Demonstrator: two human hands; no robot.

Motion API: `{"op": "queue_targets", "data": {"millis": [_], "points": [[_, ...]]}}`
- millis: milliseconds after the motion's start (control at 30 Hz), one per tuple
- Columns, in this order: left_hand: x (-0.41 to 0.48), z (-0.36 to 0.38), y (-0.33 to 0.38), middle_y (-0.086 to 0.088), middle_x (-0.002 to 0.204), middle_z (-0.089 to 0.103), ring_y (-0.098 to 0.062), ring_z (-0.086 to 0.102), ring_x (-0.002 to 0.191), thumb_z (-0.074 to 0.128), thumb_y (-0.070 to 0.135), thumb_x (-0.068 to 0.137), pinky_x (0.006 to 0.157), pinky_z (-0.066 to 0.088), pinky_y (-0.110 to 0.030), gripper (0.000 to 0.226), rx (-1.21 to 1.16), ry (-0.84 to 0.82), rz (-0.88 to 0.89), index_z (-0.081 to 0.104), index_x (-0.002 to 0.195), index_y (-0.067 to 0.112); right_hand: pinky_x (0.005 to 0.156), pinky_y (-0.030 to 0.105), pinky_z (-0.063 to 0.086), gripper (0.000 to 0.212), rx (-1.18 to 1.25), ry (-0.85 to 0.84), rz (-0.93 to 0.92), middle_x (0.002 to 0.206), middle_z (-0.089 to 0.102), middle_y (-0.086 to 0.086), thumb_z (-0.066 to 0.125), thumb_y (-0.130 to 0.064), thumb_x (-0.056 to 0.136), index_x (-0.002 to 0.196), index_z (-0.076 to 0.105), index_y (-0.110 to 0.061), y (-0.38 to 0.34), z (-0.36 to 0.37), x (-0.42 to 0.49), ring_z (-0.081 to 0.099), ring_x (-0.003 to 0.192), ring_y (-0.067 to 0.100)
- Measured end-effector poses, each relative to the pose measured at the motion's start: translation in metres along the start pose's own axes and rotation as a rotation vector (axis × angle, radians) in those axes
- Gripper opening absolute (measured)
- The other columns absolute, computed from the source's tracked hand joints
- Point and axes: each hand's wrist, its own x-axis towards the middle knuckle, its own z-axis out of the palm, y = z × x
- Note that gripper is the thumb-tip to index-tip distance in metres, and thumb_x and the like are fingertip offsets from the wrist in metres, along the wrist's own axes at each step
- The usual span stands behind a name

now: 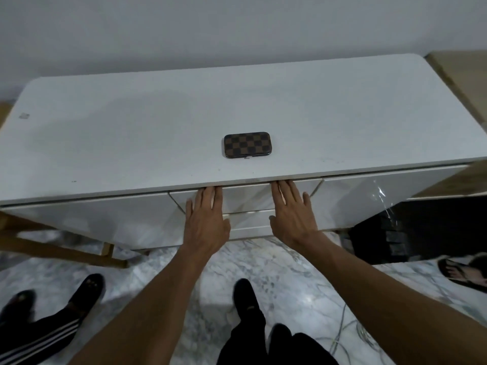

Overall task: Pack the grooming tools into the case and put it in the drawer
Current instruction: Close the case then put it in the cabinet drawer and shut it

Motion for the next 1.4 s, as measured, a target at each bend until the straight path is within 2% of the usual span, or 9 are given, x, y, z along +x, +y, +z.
{"op": "queue_targets", "data": {"millis": [233,433,700,833,900,1000,1067,1233,1400], "points": [[-0.033,-0.005,0.015,-0.008,0.159,0.015,-0.026,0.011,0.146,0.042,0.044,0.096,0.118,0.011,-0.049,0.072,0.008,-0.029,-0.072,0.009,0.153,0.014,0.121,0.048,0.018,0.06,0.044,0.018,-0.035,0.159,0.023,0.006,0.036,-0.04,0.1,0.153,0.019,-0.014,0.005,-0.01,-0.025,0.016,0.149,0.028],[-0.088,-0.003,0.028,-0.004,0.163,-0.009,-0.022,-0.01,0.149,0.032,0.041,0.1,0.118,0.001,-0.048,0.069,-0.056,-0.157,-0.121,-0.002,0.154,0.017,0.121,0.048,0.006,0.063,0.128,-0.117,-0.003,0.164,-0.002,0.008,0.024,-0.042,0.103,0.155,0.004,-0.013,0.001,0.007,-0.082,-0.004,0.151,0.029],[-0.142,-0.01,0.035,-0.004,0.162,-0.014,-0.021,-0.014,0.148,0.028,0.042,0.101,0.118,0.002,-0.045,0.067,-0.129,-0.284,-0.123,-0.004,0.154,0.016,0.122,0.047,0.009,0.061,0.115,-0.229,-0.004,0.164,-0.003,0.007,0.022,-0.041,0.104,0.155,0.003,-0.013,-0.003,0.005,-0.137,-0.004,0.152,0.027],[-0.155,-0.01,0.037,-0.007,0.163,-0.005,-0.023,-0.006,0.149,0.03,0.04,0.101,0.119,0.006,-0.043,0.065,-0.095,-0.275,-0.12,0.003,0.154,0.013,0.119,0.045,0.025,0.057,0.1,-0.202,0.01,0.161,0.019,0.012,0.029,-0.037,0.103,0.151,0.02,-0.008,-0.007,0.0,-0.145,0.015,0.149,0.031],[-0.159,-0.012,0.036,-0.014,0.159,0.02,-0.026,0.017,0.148,0.03,0.038,0.099,0.118,0.019,-0.04,0.06,-0.067,-0.198,-0.082,0.024,0.15,0.006,0.106,0.042,0.04,0.046,0.072,-0.137,0.015,0.146,0.044,0.012,0.035,-0.034,0.101,0.139,0.041,-0.007,-0.011,-0.004,-0.147,0.038,0.137,0.032],[-0.16,-0.018,0.033,-0.014,0.107,0.072,-0.024,0.07,0.098,0.035,0.034,0.085,0.084,0.055,-0.031,0.052,0.061,-0.026,0.047,0.072,0.106,0.005,0.084,0.036,0.05,0.031,0.027,-0.069,0.067,0.113,0.066,0.01,0.042,-0.029,0.097,0.108,0.063,-0.009,-0.017,-0.014,-0.147,0.061,0.108,0.031],[-0.162,-0.022,0.03,-0.005,0.09,0.074,-0.021,0.069,0.082,0.035,0.032,0.087,0.073,0.055,-0.029,0.043,0.094,-0.014,0.062,0.074,0.095,0.014,0.079,0.034,0.051,0.027,-0.019,-0.096,0.099,0.106,0.069,0.012,0.045,-0.024,0.095,0.101,0.066,-0.009,-0.024,-0.021,-0.147,0.065,0.1,0.033],[-0.144,-0.04,0.018,-0.004,0.094,0.071,-0.025,0.064,0.087,0.029,0.041,0.099,0.072,0.046,-0.033,0.046,0.003,-0.031,0.043,0.069,0.092,0.019,0.075,0.034,0.049,0.017,-0.064,-0.168,0.105,0.093,0.065,0.012,0.049,-0.025,0.092,0.094,0.06,-0.012,-0.036,-0.041,-0.128,0.066,0.09,0.031],[-0.084,-0.065,-0.002,-0.006,0.129,0.059,-0.027,0.057,0.115,0.032,0.032,0.099,0.092,0.046,-0.036,0.04,-0.22,0.239,-0.026,0.06,0.122,0.015,0.062,0.031,0.04,0.014,-0.008,0.053,0.121,0.089,0.066,0.012,0.049,-0.018,0.093,0.085,0.056,-0.01,-0.049,-0.076,-0.085,0.058,0.074,0.03]]}}
